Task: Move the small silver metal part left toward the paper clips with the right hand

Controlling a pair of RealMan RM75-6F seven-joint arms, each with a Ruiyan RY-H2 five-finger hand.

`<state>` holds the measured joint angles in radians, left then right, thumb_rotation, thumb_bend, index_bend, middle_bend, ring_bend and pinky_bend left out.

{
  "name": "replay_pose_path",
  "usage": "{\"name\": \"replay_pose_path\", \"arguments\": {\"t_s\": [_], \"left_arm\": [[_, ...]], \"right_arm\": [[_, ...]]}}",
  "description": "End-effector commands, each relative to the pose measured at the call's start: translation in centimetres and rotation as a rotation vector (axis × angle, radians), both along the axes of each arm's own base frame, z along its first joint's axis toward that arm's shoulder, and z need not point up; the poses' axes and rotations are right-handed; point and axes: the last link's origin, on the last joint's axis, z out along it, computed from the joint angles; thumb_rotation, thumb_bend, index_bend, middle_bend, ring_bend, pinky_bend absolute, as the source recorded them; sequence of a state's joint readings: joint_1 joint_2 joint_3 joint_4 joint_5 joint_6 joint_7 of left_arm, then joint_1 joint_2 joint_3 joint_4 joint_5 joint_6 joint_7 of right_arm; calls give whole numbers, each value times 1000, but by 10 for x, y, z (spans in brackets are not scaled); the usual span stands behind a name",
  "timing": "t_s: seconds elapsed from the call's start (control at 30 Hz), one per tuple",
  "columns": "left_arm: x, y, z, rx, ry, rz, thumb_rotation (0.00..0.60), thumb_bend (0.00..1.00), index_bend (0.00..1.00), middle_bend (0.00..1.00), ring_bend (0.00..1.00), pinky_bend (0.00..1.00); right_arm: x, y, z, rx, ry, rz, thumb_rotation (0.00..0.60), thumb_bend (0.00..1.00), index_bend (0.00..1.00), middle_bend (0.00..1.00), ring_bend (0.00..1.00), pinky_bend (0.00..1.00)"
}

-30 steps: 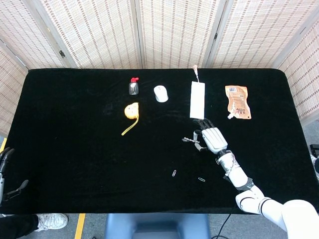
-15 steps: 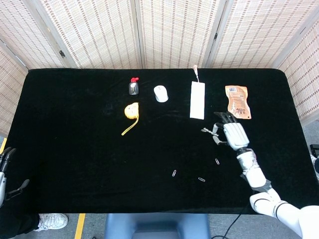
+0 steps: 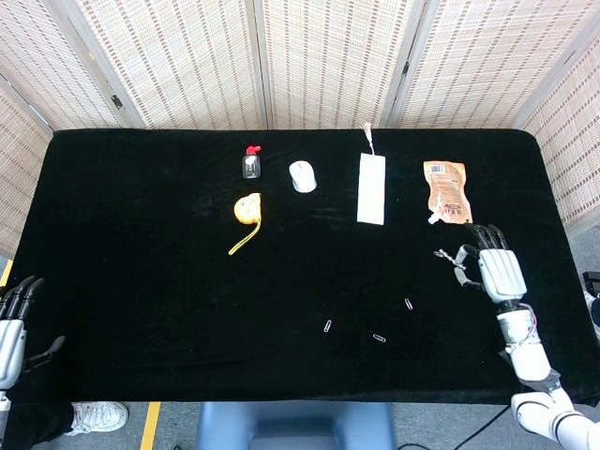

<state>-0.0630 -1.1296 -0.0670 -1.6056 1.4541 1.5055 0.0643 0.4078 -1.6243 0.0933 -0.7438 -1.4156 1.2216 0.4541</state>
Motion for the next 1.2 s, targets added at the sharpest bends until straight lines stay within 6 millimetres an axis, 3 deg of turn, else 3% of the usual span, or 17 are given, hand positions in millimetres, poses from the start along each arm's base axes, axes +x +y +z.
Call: {"name": "replay_pose_path", "arguments": {"t_s": [0.03,0.27,0.3,0.37,0.43,0.63,0.73,0.8,1.0,1.2], "left_arm": [[0,2,-1,-5,3,2,600,284,10,85,130,64],[-1,2,0,-8,-1,5,600,292,10,86,130,64],[-1,1,1,-6,-4,4,600,294,10,86,130,64],[-1,1,1,-4,-6,2,600,295,10,86,130,64],[-1,1,1,-4,-7,1,600,295,10,86,130,64],[-1,2,-1,-14,3,5,600,308,11,85,130,64],[0,2,-1,-11,2,5,600,308,11,86,130,64],[0,1,-1,-10,2,5,600,308,11,86,130,64],[0,2,-3,-14,4,3,600,308,11,85,130,64],[2,5,-8,-33,14,-1,600,308,11,85,130,64]], "right_arm": [[-6,3,-4,2,-21,-14,600,390,761,139,84,0],[-10,1,-13,41,-9,-34,600,391,736,97,75,0],[-11,1,-14,61,0,-35,600,391,678,74,70,0],[-11,1,-15,79,14,-38,600,391,424,17,58,0],[-11,2,-16,98,10,-42,600,391,256,0,43,0],[-12,7,-6,155,52,-63,600,391,9,0,0,0],[-12,15,5,224,92,-88,600,388,0,0,0,0],[-2,24,23,217,82,-91,600,374,0,0,0,0],[26,68,79,-68,187,-106,600,365,0,0,0,0],[39,98,85,-173,209,-113,600,365,0,0,0,0]]}}
